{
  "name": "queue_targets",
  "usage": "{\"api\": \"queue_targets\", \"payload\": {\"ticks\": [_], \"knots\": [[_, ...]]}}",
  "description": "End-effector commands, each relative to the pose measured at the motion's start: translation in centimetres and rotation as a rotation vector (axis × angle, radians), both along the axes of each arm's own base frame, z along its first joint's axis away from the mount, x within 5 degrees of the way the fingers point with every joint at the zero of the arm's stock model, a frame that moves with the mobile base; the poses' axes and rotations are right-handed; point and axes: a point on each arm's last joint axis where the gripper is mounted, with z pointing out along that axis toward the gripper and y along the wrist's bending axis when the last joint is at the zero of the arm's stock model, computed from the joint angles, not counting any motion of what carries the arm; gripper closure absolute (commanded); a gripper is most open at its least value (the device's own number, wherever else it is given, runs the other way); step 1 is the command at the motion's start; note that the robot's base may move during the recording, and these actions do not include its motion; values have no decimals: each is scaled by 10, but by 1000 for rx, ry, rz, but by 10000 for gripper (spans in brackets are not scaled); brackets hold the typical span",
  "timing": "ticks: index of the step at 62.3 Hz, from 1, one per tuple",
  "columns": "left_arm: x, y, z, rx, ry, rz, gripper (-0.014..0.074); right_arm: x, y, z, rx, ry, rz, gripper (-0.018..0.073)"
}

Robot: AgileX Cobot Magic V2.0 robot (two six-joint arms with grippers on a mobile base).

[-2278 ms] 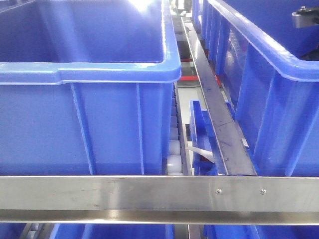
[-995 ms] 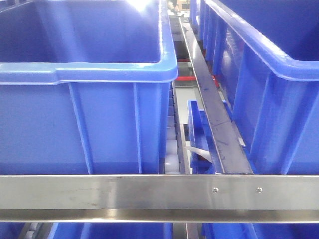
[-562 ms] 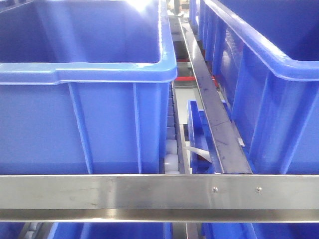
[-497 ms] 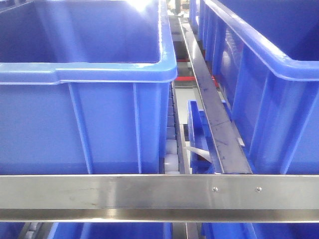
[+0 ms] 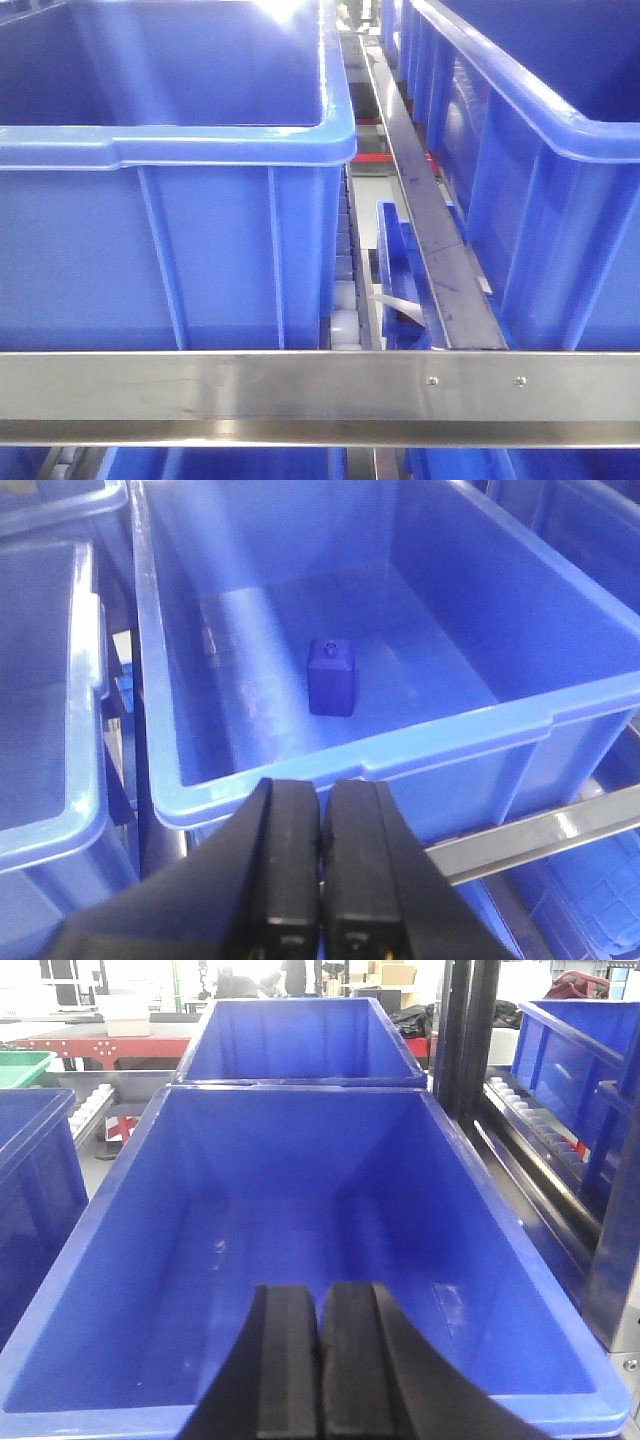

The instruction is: Pick and sort blue part to right shelf

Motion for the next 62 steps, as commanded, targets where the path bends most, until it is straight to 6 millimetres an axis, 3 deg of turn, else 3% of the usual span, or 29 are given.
{"api": "queue_targets", "payload": {"ticks": [1, 11, 18, 23, 33, 48, 54, 62], "knots": [[2, -1, 12, -30, -78, -2, 464, -1, 1, 14, -23, -93, 6, 523], [3, -1, 12, -26, -84, 6, 464, -1, 1, 14, -23, -94, 7, 523], [6, -1, 21, -63, -240, 80, 464, -1, 1, 14, -23, -94, 7, 523], [9, 0, 14, -89, -370, 151, 464, -1, 1, 14, -23, -94, 7, 523], [20, 1, -35, -123, -495, 271, 464, -1, 1, 14, -23, -94, 7, 523], [47, 5, -109, -138, -441, 332, 464, -1, 1, 14, -23, -94, 7, 523], [51, 4, -128, -141, -422, 311, 464, -1, 1, 14, -23, -94, 7, 523], [51, 2, -132, -144, -378, 270, 464, -1, 1, 14, -23, -94, 7, 523]]}}
